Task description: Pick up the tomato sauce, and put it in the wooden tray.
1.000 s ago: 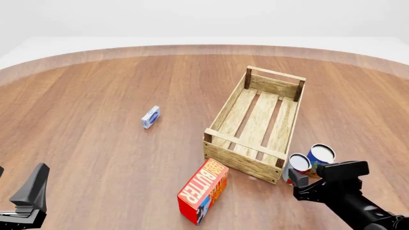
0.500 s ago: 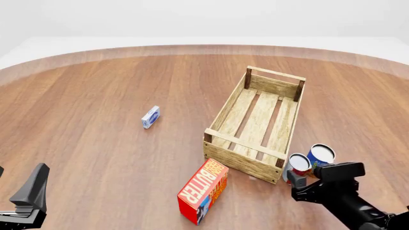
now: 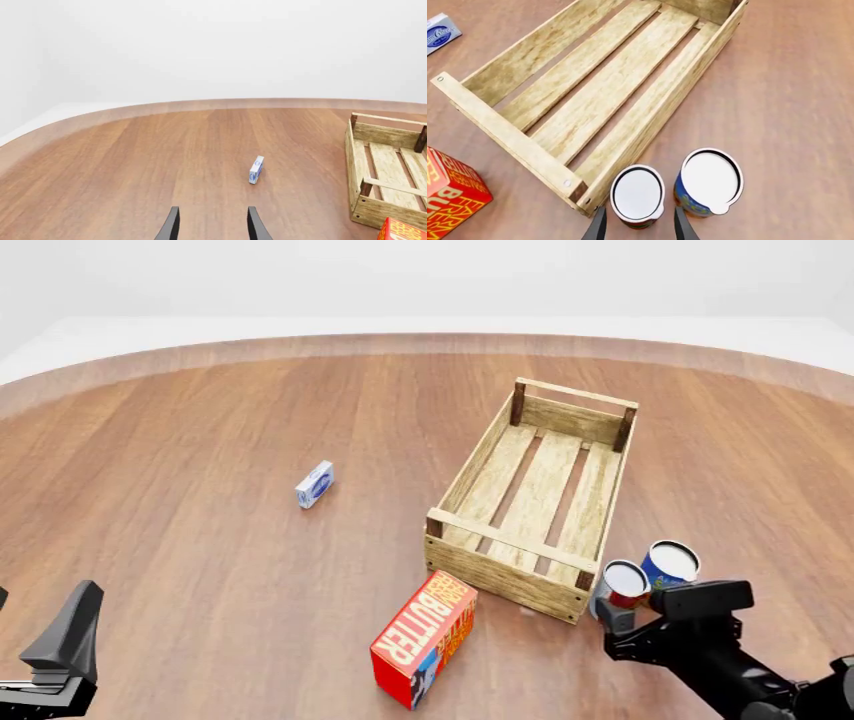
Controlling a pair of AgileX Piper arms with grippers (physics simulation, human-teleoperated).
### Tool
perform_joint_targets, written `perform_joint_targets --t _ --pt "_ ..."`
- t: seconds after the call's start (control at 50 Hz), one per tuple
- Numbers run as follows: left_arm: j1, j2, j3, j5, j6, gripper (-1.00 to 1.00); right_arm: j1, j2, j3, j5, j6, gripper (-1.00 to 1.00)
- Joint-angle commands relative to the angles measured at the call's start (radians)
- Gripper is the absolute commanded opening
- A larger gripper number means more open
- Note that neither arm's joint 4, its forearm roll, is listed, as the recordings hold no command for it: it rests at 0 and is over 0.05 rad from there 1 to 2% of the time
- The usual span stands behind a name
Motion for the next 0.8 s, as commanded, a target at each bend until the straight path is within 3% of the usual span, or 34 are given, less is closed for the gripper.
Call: perform_joint_targets --t 0.02,0.4,0.42,0.8 --pt "0.0 0.0 0.0 0.0 0.0 1.0 0.004 0.015 -0.012 0.0 0.0 1.0" --pt "0.0 0.0 0.0 0.0 0.0 1.0 0.007 0.026 -0.025 0.009 -0.008 1.0" --pt "0.0 0.0 0.0 0.0 0.0 1.0 0.004 0.025 -0.024 0.008 -0.012 -1.0" --pt "0.0 0.0 0.0 0.0 0.0 1.0 -0.001 0.006 -0.021 0.025 -0.012 -1.0"
